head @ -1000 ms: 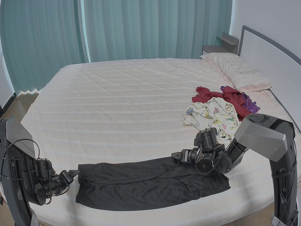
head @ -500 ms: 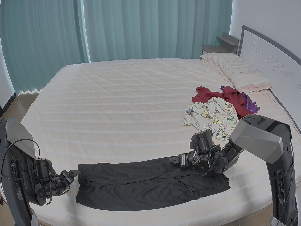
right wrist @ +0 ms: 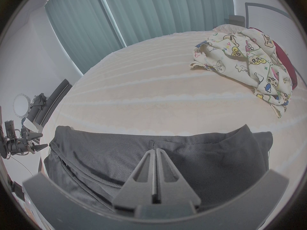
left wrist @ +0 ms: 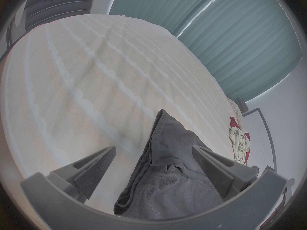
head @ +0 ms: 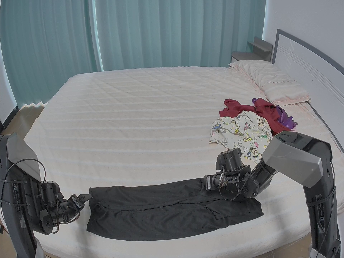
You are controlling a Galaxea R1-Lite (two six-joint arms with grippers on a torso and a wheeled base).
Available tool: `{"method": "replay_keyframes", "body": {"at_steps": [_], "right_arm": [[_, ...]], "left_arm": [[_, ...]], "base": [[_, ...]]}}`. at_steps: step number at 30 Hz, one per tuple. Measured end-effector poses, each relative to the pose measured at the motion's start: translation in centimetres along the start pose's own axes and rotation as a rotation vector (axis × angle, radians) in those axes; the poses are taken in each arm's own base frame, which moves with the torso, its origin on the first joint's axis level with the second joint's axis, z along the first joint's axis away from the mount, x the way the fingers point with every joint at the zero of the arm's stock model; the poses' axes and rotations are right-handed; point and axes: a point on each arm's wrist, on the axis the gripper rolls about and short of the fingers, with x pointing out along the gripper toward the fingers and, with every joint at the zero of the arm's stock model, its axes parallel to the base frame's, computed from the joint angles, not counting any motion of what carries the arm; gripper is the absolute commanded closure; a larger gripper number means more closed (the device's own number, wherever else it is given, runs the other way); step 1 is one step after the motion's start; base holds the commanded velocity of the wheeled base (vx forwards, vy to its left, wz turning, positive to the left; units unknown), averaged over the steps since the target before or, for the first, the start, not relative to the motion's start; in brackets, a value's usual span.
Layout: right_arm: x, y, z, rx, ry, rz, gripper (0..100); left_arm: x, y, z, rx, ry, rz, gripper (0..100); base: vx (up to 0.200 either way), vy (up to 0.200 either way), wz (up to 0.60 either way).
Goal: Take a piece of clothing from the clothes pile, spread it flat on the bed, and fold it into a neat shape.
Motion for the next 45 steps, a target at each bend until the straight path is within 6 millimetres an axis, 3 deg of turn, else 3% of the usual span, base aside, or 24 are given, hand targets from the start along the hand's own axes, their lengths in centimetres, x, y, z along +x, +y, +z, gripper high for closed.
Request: {"method": "replay_keyframes", "body": {"at_steps": [9, 10, 18, 30, 31, 45], "right_arm": [[0.1, 0.0, 0.5, 0.0, -0.027, -0.029, 100], [0.2, 0.0, 0.8, -0.003, -0.039, -0.034, 0], [0.9, 0.2, 1.6, -0.066, -0.073, -0.007, 0], [1.0, 0.4, 0.9, -0.11, -0.031, 0.063, 0], [1.0, 0.5, 0.7, -0.111, -0.025, 0.065, 100], [0.9, 0.8, -0.1, -0.117, 0.002, 0.074, 100]], "left_arm": [[0.0, 0.0, 0.0, 0.0, 0.0, 0.0, 0], [0.0, 0.0, 0.0, 0.0, 0.0, 0.001, 0], [0.0, 0.0, 0.0, -0.001, 0.002, 0.003, 0], [0.0, 0.0, -0.1, 0.002, 0.005, 0.005, 0], [0.0, 0.0, -0.2, 0.002, 0.006, 0.005, 0], [0.0, 0.0, -0.2, 0.002, 0.007, 0.005, 0]], "base": [[0.0, 0.0, 0.0], [0.0, 0.0, 0.0], [0.0, 0.0, 0.0], [0.0, 0.0, 0.0], [0.0, 0.0, 0.0], [0.0, 0.0, 0.0]]}}
